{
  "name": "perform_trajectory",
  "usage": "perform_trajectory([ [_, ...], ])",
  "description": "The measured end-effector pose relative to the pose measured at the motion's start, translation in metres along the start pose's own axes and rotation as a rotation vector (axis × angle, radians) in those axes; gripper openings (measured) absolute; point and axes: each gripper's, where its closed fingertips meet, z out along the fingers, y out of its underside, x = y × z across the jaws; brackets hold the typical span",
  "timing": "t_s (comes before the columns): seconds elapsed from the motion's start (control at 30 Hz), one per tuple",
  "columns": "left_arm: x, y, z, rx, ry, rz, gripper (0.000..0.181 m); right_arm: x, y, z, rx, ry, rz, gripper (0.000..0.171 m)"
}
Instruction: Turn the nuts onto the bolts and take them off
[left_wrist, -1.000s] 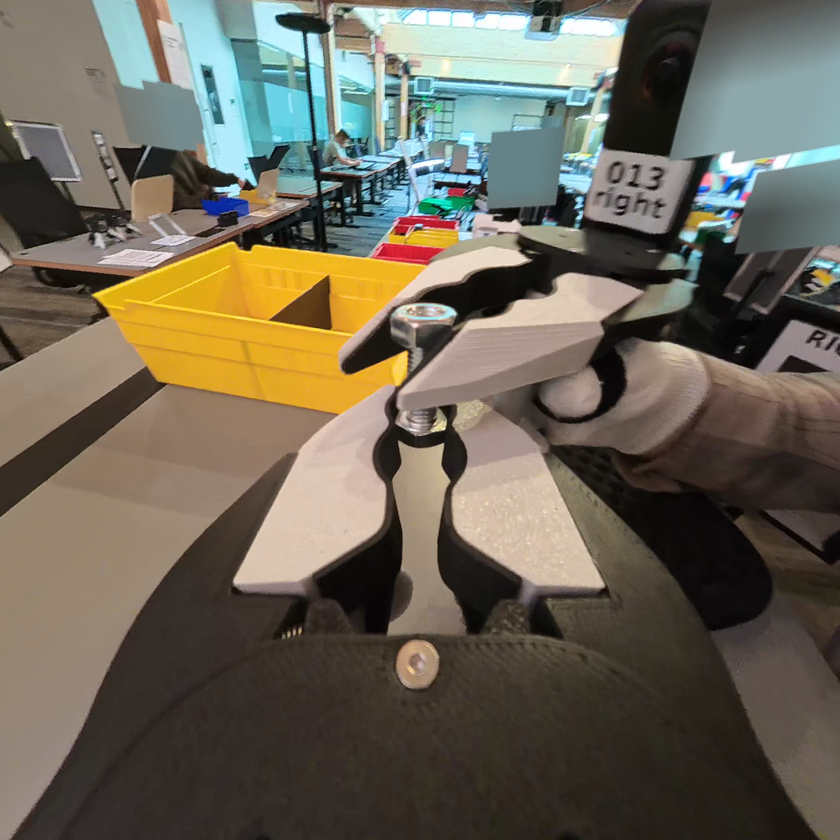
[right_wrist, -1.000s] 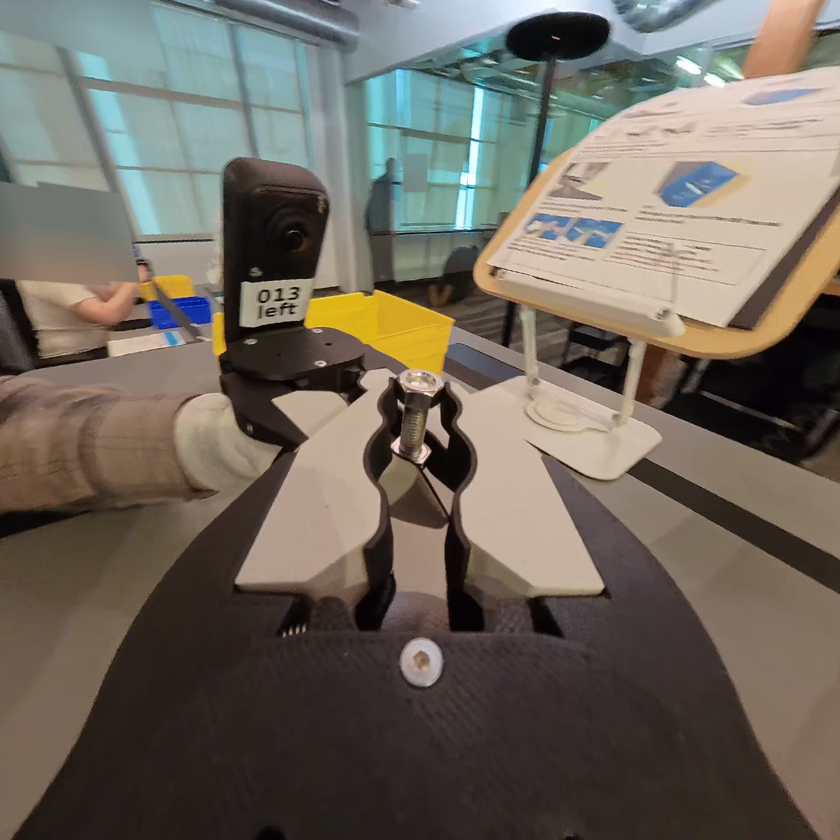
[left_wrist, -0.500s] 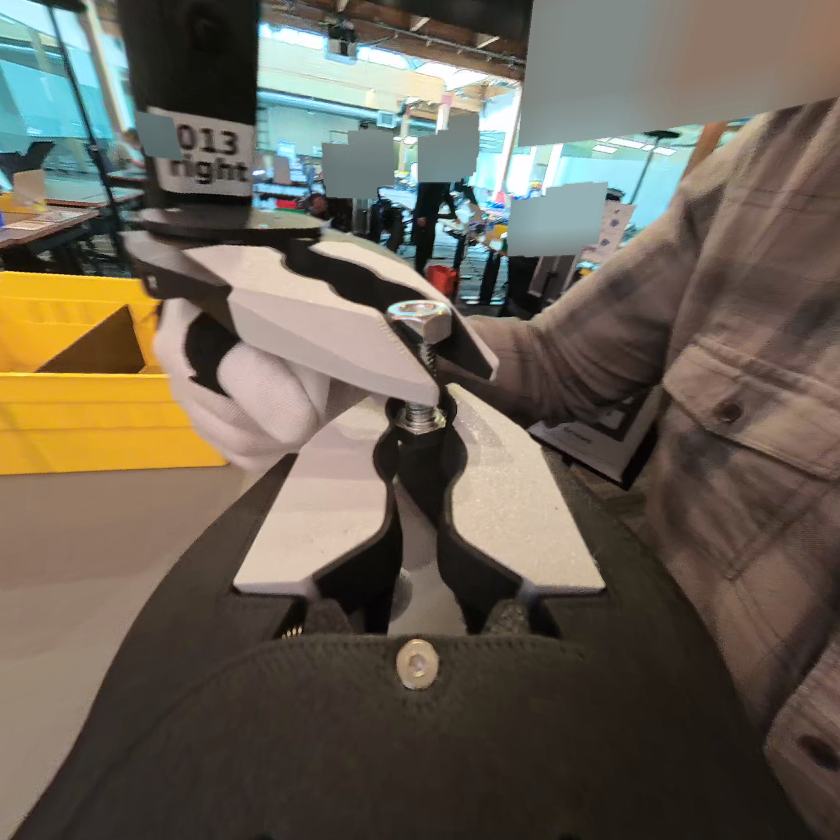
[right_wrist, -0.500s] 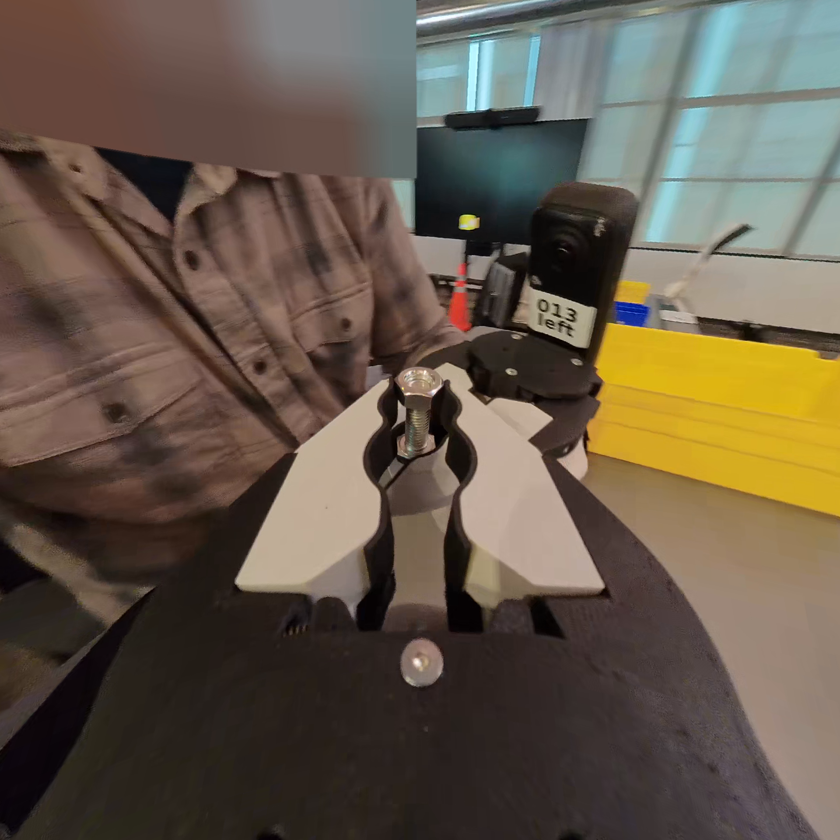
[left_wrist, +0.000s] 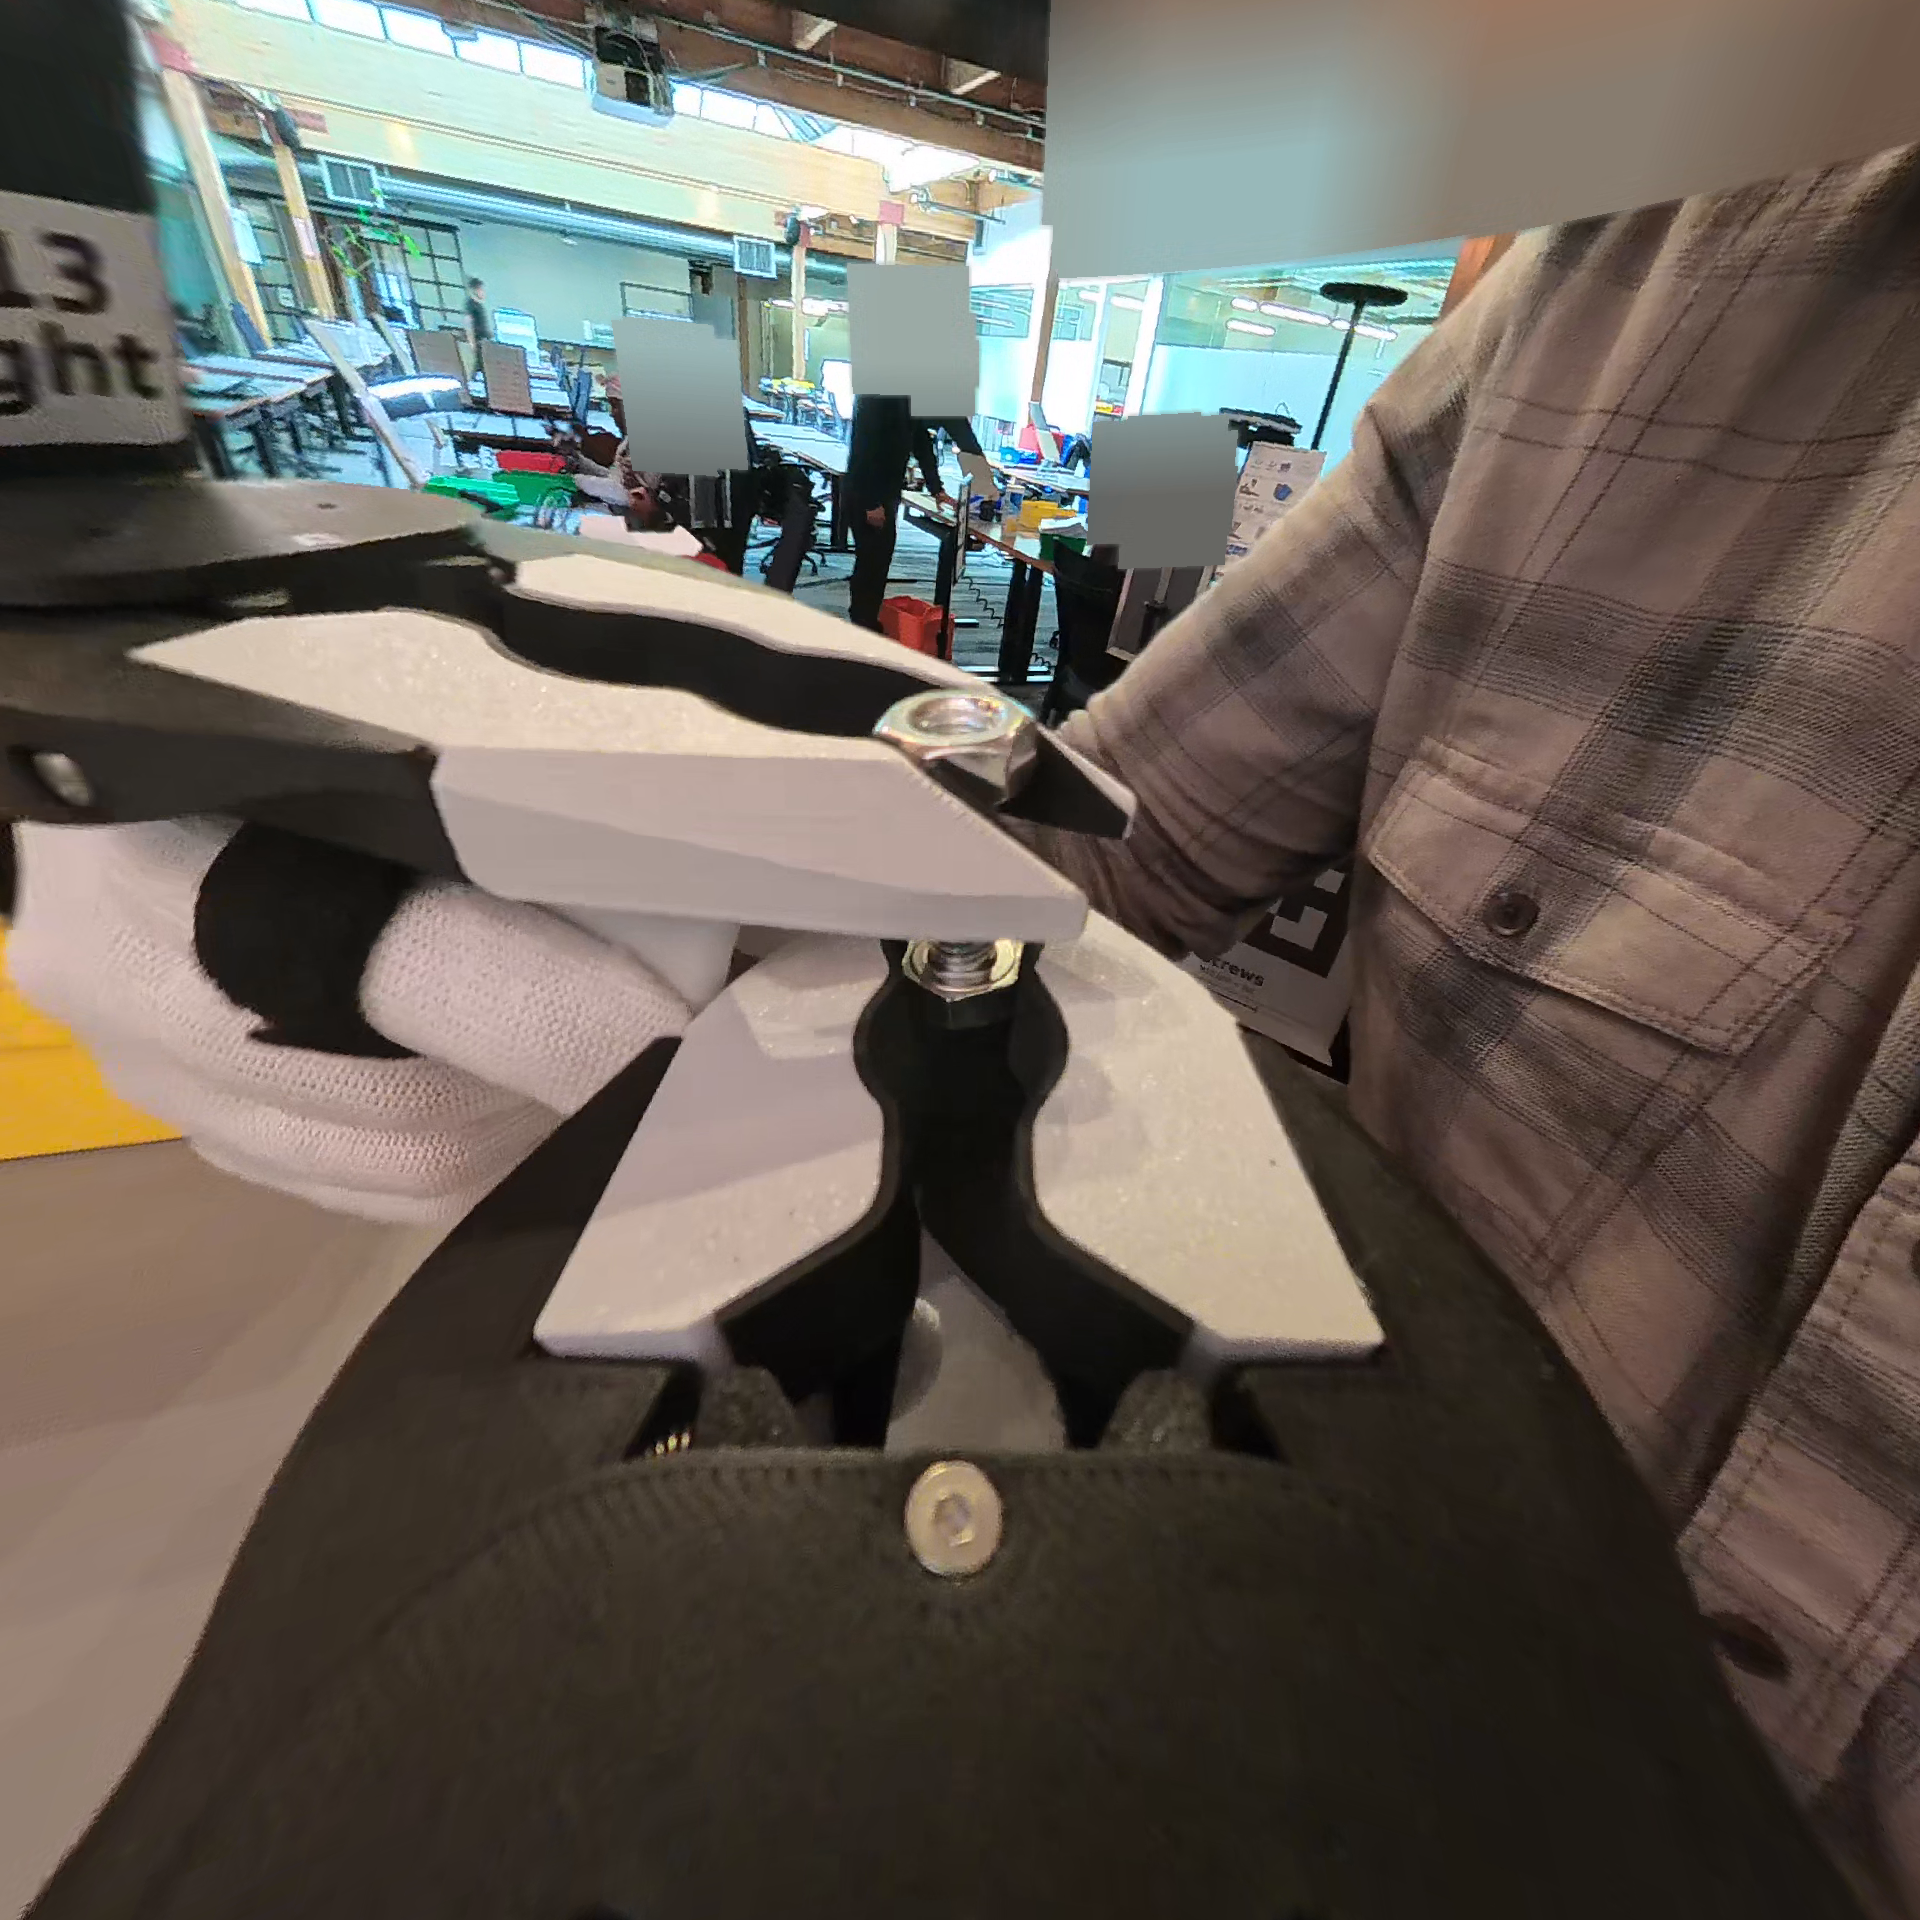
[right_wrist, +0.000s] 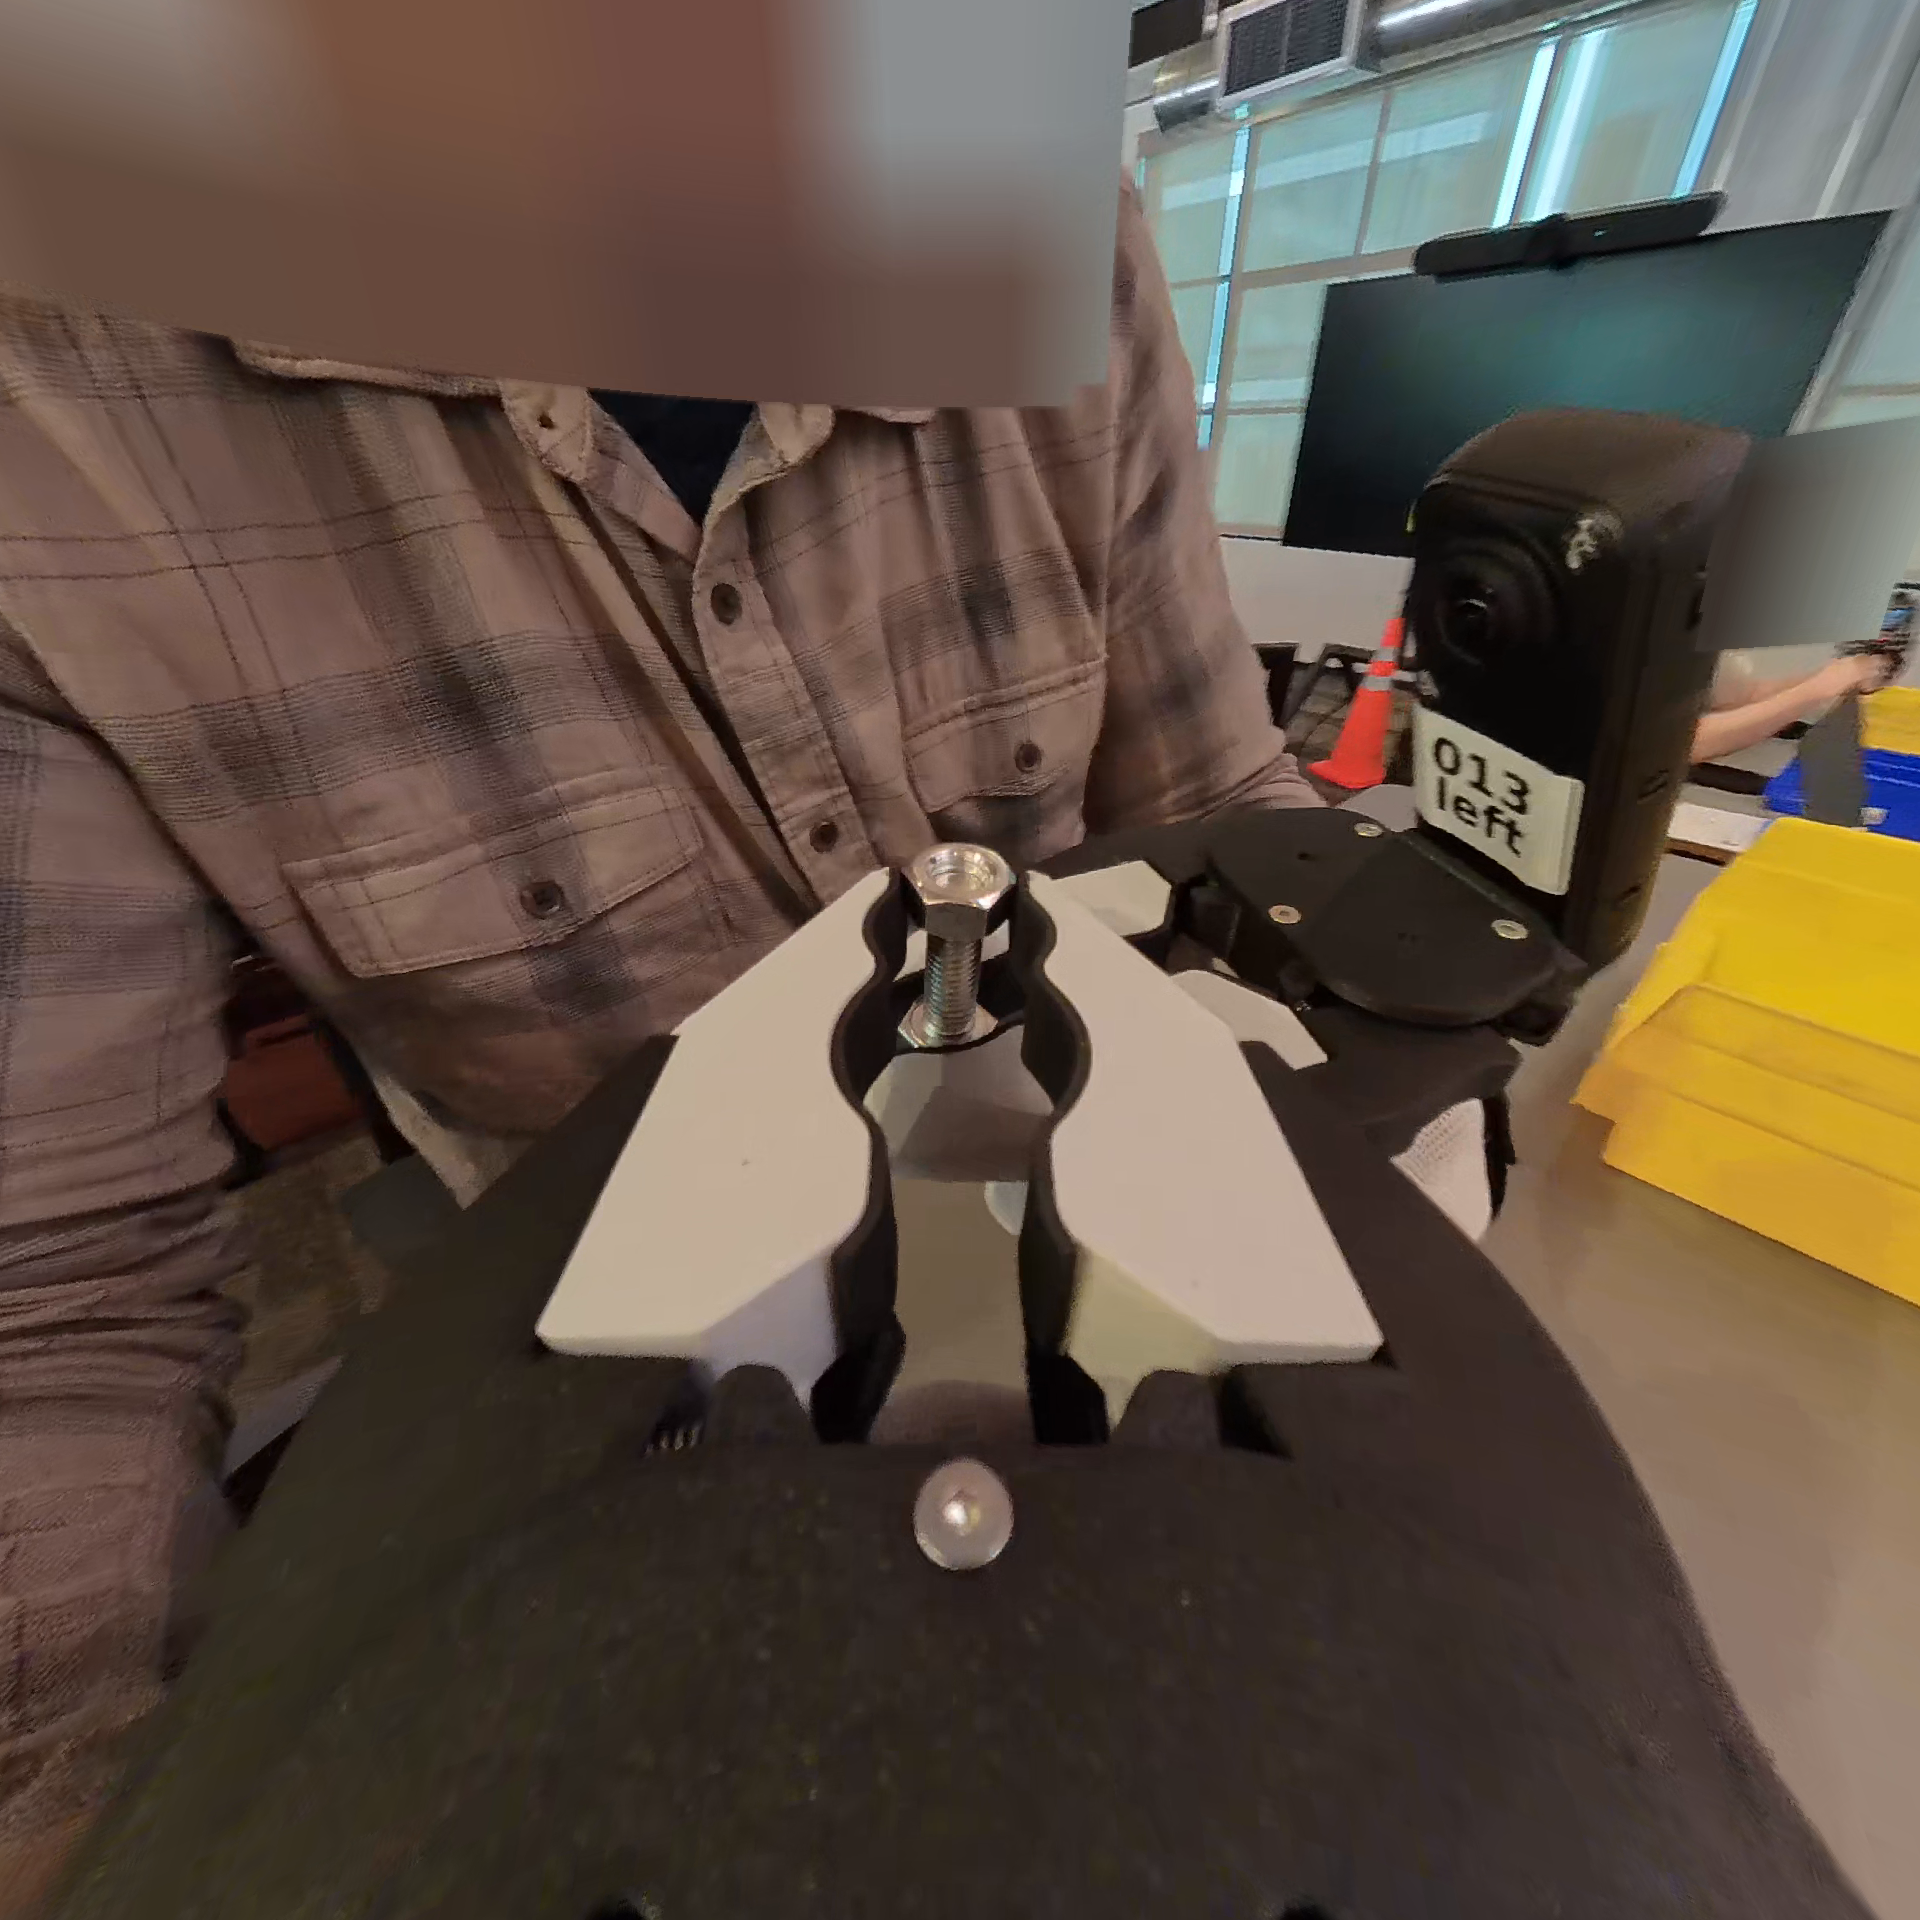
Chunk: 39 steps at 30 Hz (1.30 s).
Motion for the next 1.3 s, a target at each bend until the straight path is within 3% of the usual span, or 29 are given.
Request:
perform_trajectory([
  [0.03,-0.004,-0.002,-0.002,0.005,-0.019,0.001,0.015,0.004,-0.001,-0.001,0.000,0.040,-0.005,0.021],
  [0.07,-0.009,-0.002,-0.004,0.005,-0.046,0.002,0.015,0.009,-0.001,-0.003,0.000,0.088,-0.008,0.036],
  [0.17,-0.023,-0.005,-0.012,0.022,-0.113,-0.001,0.014,0.024,-0.002,-0.013,0.001,0.259,-0.021,0.063],
  [0.27,-0.042,-0.007,-0.022,0.035,-0.215,-0.002,0.014,0.036,-0.010,-0.028,0.027,0.480,-0.054,0.071],
  [0.47,-0.088,0.001,-0.042,0.025,-0.494,0.008,0.015,0.064,-0.008,-0.077,0.047,1.095,-0.040,0.068],
  [0.57,-0.101,0.006,-0.048,0.019,-0.585,0.012,0.015,0.073,0.004,-0.079,0.046,1.307,-0.022,0.063],
  [0.8,-0.110,0.012,-0.050,-0.009,-0.688,0.047,0.014,0.086,0.023,-0.092,0.007,1.755,-0.019,0.027],
  [0.97,-0.112,0.011,-0.052,-0.009,-0.716,0.056,0.014,0.083,0.017,-0.096,-0.042,1.882,-0.080,0.022],
  [1.3,-0.112,0.013,-0.051,-0.023,-0.721,0.059,0.015,0.084,0.012,-0.094,-0.042,1.881,-0.109,0.016],
])
